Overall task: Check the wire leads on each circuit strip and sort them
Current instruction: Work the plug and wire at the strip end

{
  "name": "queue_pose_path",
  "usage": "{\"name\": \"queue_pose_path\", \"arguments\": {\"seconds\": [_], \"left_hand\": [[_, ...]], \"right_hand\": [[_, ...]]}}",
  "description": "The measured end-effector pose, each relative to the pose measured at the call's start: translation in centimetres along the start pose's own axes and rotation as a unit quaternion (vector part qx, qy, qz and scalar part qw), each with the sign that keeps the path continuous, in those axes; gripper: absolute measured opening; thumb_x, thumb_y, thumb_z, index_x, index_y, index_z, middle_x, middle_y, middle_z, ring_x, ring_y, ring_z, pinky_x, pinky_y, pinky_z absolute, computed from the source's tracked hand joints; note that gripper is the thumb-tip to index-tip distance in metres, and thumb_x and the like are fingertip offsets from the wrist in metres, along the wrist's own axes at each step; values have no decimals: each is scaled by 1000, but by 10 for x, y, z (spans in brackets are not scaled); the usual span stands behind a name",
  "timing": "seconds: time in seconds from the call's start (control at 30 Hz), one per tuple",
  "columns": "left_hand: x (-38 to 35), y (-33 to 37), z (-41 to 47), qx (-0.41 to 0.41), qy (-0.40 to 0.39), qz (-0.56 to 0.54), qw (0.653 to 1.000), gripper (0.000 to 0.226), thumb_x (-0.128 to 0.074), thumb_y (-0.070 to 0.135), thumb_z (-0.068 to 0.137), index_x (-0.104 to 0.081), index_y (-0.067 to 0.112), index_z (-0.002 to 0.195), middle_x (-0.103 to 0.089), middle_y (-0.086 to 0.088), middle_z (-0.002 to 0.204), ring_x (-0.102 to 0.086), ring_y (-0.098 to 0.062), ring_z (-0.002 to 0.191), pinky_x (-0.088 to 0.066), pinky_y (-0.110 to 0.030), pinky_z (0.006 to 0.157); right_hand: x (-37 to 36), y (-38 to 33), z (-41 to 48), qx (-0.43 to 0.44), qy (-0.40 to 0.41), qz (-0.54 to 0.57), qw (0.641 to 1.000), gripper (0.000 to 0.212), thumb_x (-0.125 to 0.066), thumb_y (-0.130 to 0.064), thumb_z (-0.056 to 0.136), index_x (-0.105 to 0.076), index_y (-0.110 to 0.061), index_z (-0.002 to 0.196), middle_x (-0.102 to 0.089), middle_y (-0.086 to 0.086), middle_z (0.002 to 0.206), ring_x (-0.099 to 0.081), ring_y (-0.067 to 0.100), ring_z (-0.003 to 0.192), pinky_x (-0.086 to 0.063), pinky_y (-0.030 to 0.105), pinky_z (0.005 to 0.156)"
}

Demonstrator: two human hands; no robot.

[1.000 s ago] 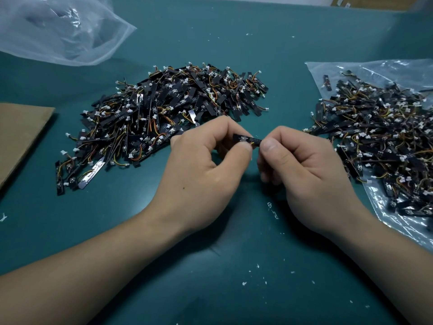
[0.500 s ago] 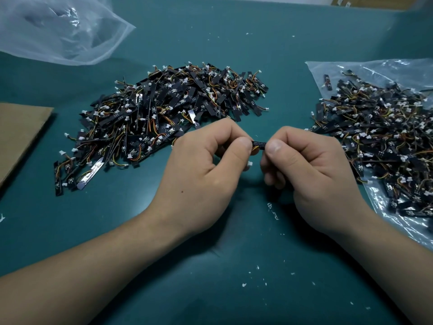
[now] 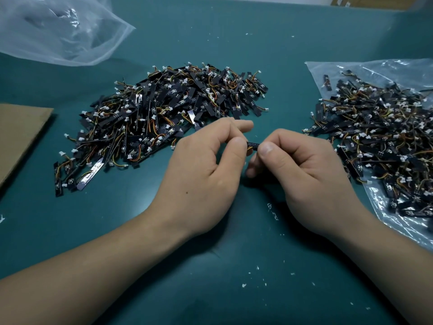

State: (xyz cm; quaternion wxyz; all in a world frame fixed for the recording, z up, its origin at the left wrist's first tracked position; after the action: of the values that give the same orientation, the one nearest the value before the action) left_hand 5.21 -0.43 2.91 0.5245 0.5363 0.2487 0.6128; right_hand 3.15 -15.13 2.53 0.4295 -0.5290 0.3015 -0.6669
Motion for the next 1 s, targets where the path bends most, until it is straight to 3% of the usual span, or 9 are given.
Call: {"name": "queue_pose_path", "arguments": {"seconds": [0.1, 0.2, 0.27, 0.4, 0.63, 0.83, 1.0], "left_hand": [[2, 3, 0, -17, 15, 10, 1000, 23, -51, 20, 98, -65, 12, 82, -69, 11, 85, -65, -11, 87, -49, -29, 80], [0, 5, 0, -14, 0, 5, 1000, 24, -52, 21, 98, -64, 16, 78, -61, 6, 66, -56, -17, 65, -44, -28, 61], [-1, 4, 1, -3, -9, -13, 1000, 24, -52, 22, 98, -65, 17, 78, -62, 5, 66, -57, -18, 64, -46, -32, 61], [0, 4, 1, 5, -12, -44, 999, 22, -54, 21, 95, -66, 15, 77, -64, 0, 67, -60, -25, 64, -47, -40, 61], [-1, 3, 1, 5, -16, -49, 999, 22, -55, 19, 94, -66, 16, 74, -63, 4, 64, -60, -24, 63, -47, -38, 59], [0, 2, 2, 9, -15, -56, 998, 23, -55, 19, 93, -65, 15, 73, -64, 0, 65, -59, -28, 63, -47, -42, 59], [-1, 1, 1, 11, -14, -50, 999, 23, -55, 20, 93, -66, 14, 74, -63, 1, 63, -57, -26, 61, -46, -41, 59]], "right_hand": [[-1, -3, 0, 4, -12, 0, 1000, 32, -52, -30, 100, -65, -19, 73, -71, -2, 70, -65, 19, 65, -52, 38, 66], [-2, -3, -1, 0, -25, 22, 999, 30, -52, -22, 99, -63, -17, 72, -67, -2, 65, -61, 12, 59, -47, 24, 58], [-1, -3, -1, -1, -21, 27, 999, 31, -51, -20, 100, -63, -18, 72, -66, -2, 63, -57, 9, 58, -43, 19, 57], [-1, -3, -1, 1, -23, 39, 999, 30, -51, -20, 100, -62, -20, 72, -65, -2, 63, -58, 11, 59, -45, 22, 60], [-2, -2, -1, -11, -34, 69, 997, 28, -51, -15, 98, -64, -13, 73, -66, 3, 64, -59, 6, 59, -45, 18, 59], [-2, -2, -1, -12, -29, 61, 998, 27, -53, -17, 97, -66, -15, 74, -67, 1, 63, -61, 15, 59, -47, 24, 59], [-2, -2, -1, -12, -32, 64, 997, 27, -52, -15, 96, -66, -15, 73, -67, 3, 63, -62, 10, 59, -47, 21, 60]]}}
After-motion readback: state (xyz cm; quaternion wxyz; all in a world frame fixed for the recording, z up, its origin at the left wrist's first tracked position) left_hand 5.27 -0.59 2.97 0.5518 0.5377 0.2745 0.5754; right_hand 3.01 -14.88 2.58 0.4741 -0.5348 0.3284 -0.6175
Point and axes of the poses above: each hand's wrist, its own z-axis towards the middle knuckle, its own x-axis out of the back of the hand, y = z × x, the point moved 7 cm from there along z, towards the middle knuckle
